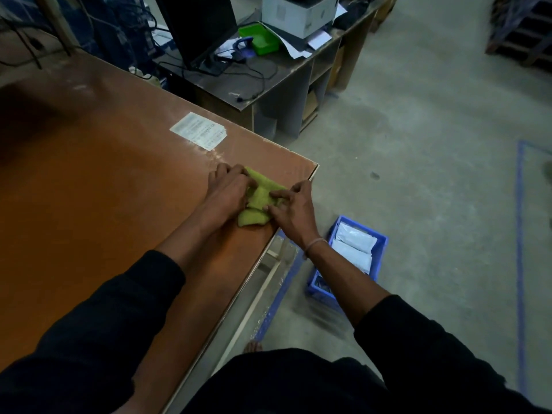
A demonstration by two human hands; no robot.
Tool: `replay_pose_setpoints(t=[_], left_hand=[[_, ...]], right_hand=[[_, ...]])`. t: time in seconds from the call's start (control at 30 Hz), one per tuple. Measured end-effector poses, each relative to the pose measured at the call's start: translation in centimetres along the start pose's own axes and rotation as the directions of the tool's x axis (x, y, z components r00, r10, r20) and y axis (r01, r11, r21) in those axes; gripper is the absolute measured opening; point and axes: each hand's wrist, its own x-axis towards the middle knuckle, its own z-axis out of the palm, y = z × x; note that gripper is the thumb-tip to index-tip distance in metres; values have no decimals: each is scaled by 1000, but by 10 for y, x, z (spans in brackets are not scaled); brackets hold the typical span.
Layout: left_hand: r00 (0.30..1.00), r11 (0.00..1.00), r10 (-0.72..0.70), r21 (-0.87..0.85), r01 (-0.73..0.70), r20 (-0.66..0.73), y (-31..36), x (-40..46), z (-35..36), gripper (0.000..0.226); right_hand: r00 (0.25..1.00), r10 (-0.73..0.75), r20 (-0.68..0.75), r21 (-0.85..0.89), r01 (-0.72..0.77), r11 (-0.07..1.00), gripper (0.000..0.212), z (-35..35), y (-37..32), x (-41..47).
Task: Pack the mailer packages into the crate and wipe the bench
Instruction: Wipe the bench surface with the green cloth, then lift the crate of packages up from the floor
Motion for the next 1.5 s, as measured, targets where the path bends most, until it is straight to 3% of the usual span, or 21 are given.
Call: replay_pose_setpoints(t=[0.13,0.2,0.3,0.43,0.5,0.63,0.8,1.1,1.5], left_hand=[[997,998,49,52,-46,-57,22,3,-11,38],[987,993,99,-46,-106,-129,41,6,-10,35],[938,919,260,-238,-313,-230,89,16,6,30],[910,842,400,-349,-412,-110,175,41,66,33],[916,845,402,-392,-365,14,213,55,104,35],[913,869,291,-477,-129,284,272,82,172,41],[884,881,147,-465,87,443,307,113,243,48],[819,900,127,-412,141,559,315,178,377,64],[762,932,65,-312,185,644,240,266,669,81]], right_hand=[[999,38,-23,107,-35,994,32,-32,18,-2],[996,62,-66,147,-51,988,28,-58,34,-6],[982,146,-117,166,-126,978,27,-105,76,-16],[935,311,-172,122,-293,948,28,-172,159,-39],[890,417,-182,103,-405,908,29,-202,206,-54],[777,604,-179,24,-610,792,37,-253,300,-91],[704,699,-125,16,-703,711,49,-286,386,-116],[645,763,-41,-11,-764,645,61,-264,518,-90],[530,840,120,-115,-832,542,81,-108,763,-69]])
